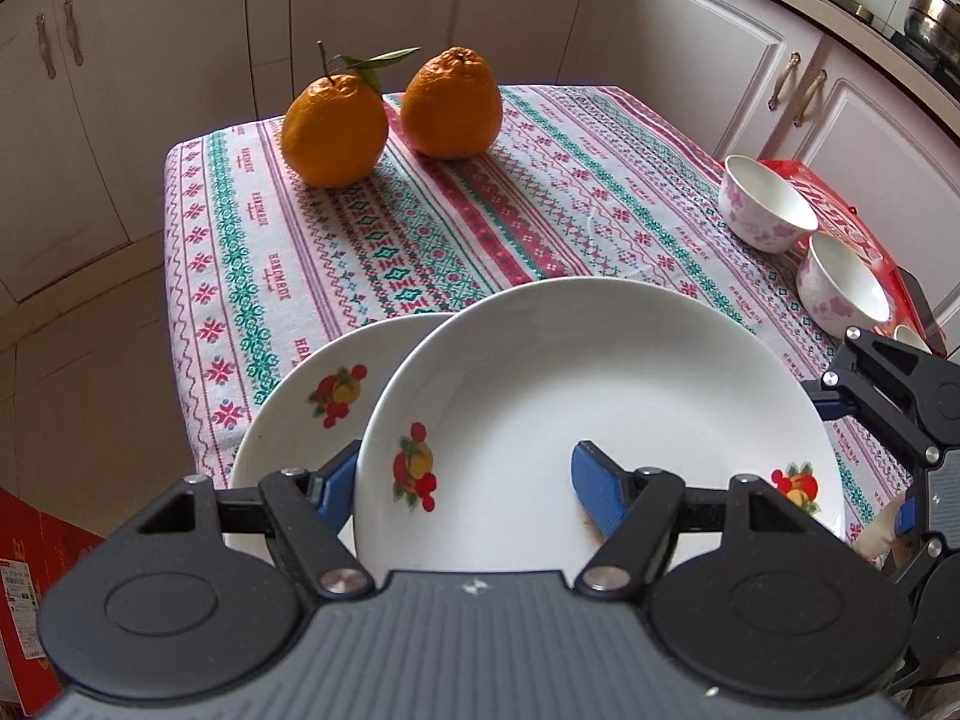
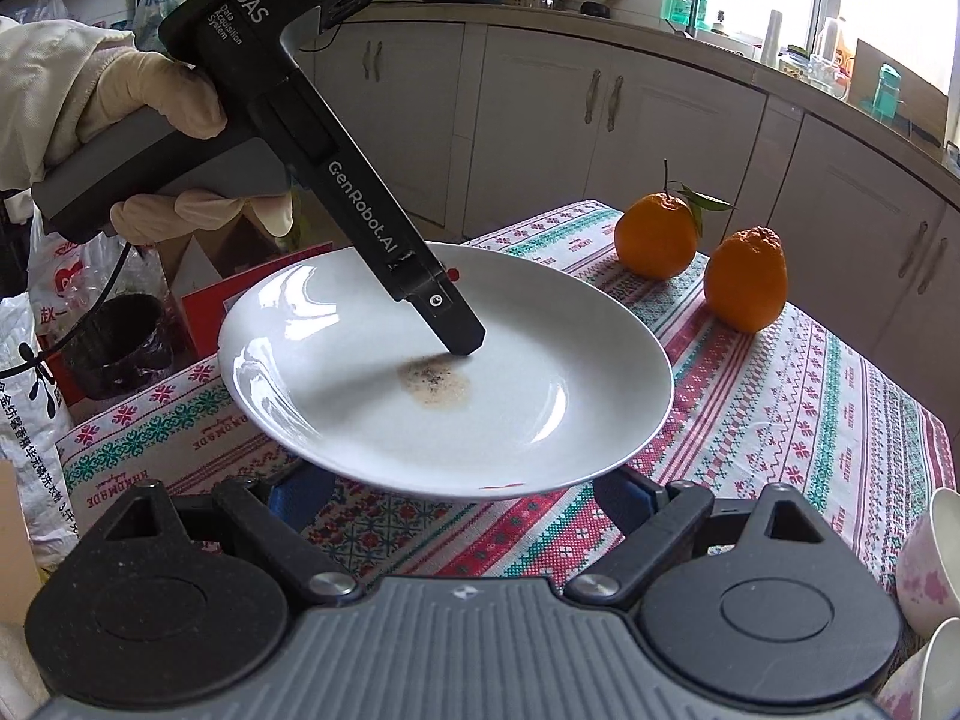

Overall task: Organize plates and bowls
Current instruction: 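Lift the large plate and carry it with both tools toward the plate stack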

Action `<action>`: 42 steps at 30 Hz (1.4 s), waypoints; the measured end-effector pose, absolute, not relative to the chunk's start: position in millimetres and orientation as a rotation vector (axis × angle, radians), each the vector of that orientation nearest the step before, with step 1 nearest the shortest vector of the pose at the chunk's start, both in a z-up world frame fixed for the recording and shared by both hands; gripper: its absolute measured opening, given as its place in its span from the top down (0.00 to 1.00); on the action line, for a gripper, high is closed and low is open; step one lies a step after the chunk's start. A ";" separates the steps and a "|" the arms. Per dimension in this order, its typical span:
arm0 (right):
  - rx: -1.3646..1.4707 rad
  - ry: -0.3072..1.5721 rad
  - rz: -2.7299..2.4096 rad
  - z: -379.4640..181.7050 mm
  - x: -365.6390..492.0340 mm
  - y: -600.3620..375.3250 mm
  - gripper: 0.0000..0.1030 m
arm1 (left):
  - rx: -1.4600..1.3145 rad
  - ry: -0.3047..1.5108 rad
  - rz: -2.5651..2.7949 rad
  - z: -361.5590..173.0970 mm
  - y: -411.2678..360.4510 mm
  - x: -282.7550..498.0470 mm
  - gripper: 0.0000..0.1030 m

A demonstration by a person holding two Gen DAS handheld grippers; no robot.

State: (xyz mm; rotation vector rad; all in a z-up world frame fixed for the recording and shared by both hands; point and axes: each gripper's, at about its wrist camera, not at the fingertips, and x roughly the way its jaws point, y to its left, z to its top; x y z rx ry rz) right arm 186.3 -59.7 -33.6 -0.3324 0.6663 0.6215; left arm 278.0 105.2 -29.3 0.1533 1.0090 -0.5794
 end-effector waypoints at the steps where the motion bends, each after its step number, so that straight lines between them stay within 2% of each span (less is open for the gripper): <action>1: -0.335 0.667 0.622 -33.4 185.9 -58.7 0.07 | 0.148 1.010 -0.578 -30.1 106.6 278.2 0.30; 42: -0.385 0.679 0.637 -38.8 188.4 -41.2 0.07 | 0.115 1.027 -0.546 -44.5 131.8 282.3 0.30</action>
